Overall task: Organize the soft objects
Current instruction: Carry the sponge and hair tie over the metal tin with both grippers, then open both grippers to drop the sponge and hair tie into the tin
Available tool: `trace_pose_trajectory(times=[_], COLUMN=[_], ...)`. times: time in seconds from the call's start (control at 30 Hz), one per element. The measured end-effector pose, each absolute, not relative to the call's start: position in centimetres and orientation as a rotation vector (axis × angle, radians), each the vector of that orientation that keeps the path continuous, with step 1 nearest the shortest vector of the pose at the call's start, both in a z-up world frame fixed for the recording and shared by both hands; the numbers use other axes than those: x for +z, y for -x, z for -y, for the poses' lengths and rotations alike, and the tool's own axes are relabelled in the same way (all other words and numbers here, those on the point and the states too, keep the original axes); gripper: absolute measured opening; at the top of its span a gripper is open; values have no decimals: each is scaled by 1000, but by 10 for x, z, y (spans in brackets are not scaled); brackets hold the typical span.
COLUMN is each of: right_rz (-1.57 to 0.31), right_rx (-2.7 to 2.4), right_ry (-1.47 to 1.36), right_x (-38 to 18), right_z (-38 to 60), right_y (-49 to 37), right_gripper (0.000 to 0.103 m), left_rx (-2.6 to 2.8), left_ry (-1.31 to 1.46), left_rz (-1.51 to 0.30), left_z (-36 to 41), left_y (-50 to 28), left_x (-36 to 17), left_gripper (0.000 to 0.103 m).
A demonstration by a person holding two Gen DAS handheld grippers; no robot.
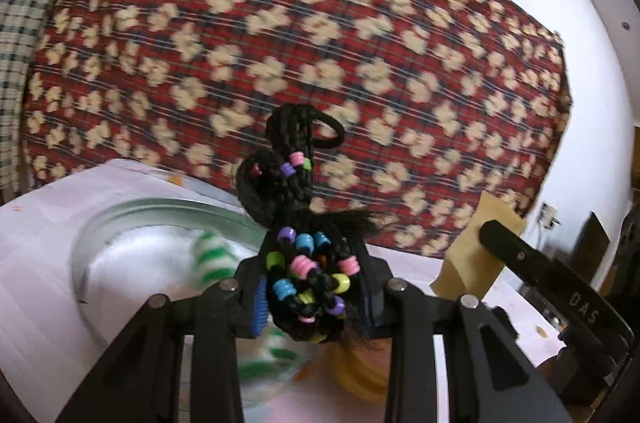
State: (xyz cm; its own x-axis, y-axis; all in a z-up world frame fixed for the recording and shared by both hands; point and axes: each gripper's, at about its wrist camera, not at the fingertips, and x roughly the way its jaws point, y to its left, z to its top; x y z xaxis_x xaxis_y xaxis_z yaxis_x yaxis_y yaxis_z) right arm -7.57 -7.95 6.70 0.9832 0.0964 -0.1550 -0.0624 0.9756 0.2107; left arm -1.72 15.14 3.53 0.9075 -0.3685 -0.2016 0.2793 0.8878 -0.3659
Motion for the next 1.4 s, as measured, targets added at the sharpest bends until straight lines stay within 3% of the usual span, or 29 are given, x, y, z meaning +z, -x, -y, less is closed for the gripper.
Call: trace_pose_trajectory(times=[0.37, 1.0, 1.13, 1.23, 1.4], right_rz=[-199, -464, -453, -439, -382], right_rx=[181, 283, 295, 299, 272], right_ry=[-197, -210, -210, -200, -211], right_x=[57, 1, 0, 2, 9], right_z=[10, -33, -33, -34, -27], right_y=[17, -65, -65, -62, -51], right_gripper=[47, 50, 58, 69, 70], left_rx=[-183, -61, -45, -24, -14], left_ry=[361, 390, 392, 374, 309], left_rz=[-299, -422, -416, -392, -343], left_z=[-204, -222, -222, -221, -212], left_y=[-10, -47, -45, -41, -32], left_x=[17, -16, -16, -13, -7], left_gripper=[33, 33, 39, 53, 67])
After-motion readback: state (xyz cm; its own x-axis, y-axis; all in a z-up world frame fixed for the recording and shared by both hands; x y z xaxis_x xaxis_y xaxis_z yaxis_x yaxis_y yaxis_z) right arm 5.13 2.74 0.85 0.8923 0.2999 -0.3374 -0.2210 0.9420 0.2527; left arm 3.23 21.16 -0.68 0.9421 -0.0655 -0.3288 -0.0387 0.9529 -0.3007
